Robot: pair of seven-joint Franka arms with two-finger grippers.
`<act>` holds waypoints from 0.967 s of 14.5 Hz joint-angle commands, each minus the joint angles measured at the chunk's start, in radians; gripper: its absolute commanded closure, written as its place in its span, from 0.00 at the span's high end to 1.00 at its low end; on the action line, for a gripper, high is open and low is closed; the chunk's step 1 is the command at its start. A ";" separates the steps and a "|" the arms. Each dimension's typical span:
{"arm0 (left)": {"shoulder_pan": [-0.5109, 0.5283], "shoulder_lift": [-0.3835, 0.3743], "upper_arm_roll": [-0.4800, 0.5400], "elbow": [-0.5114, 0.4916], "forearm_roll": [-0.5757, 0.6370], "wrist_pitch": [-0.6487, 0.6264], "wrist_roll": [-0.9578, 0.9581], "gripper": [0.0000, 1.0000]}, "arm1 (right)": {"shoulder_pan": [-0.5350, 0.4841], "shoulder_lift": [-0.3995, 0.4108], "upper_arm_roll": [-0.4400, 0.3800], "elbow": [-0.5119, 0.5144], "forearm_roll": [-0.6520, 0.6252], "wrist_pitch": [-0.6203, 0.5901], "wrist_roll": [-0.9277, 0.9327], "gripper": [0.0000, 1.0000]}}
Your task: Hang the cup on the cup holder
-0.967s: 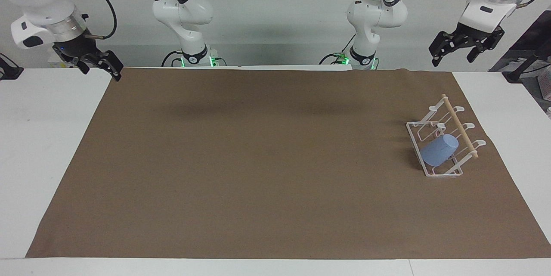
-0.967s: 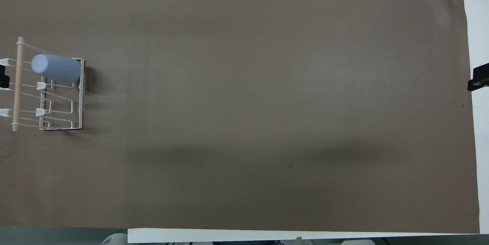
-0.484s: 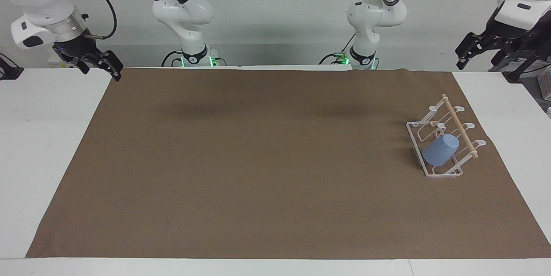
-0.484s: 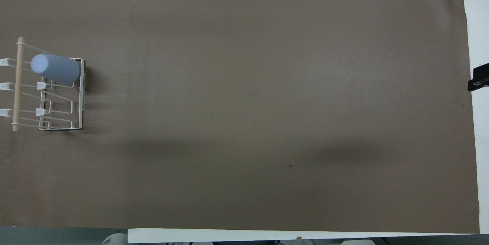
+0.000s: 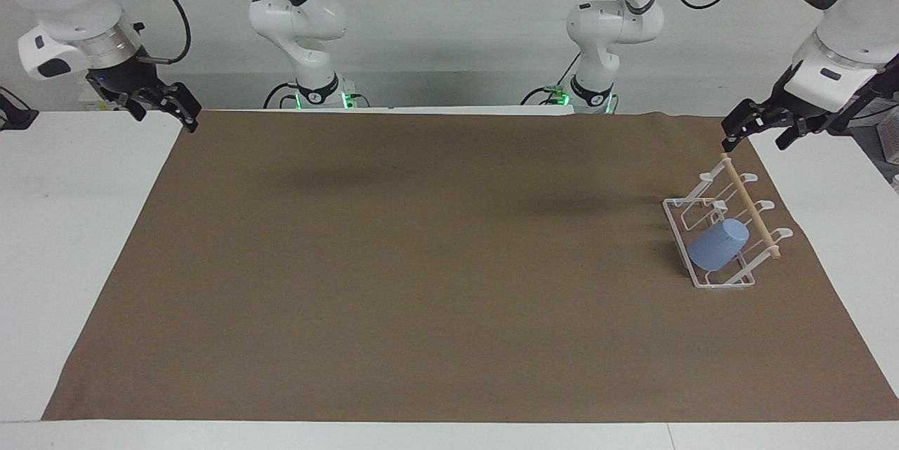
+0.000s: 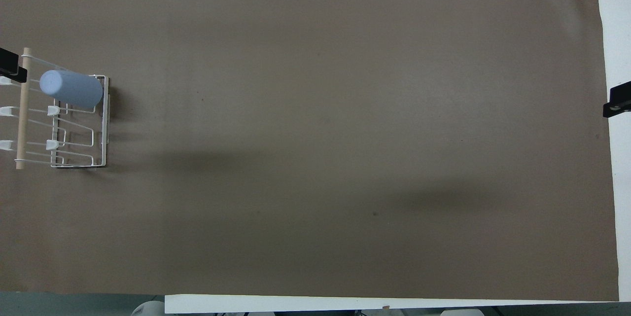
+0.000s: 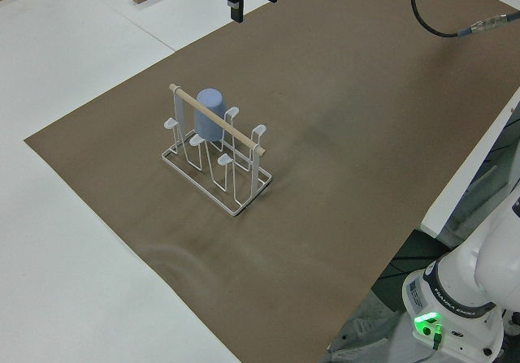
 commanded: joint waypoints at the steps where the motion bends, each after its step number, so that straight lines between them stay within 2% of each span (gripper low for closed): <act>1: -0.005 0.010 0.005 0.017 -0.011 -0.013 -0.018 1.00 | 0.003 -0.013 0.002 -0.014 0.014 -0.006 -0.025 0.99; 5: -0.005 -0.031 0.004 -0.075 -0.011 0.038 -0.021 1.00 | 0.002 -0.024 0.000 -0.039 0.040 -0.003 -0.027 0.99; 14: 0.008 -0.031 0.010 -0.065 -0.050 0.006 -0.024 1.00 | -0.001 -0.024 0.000 -0.037 0.040 0.000 -0.028 0.99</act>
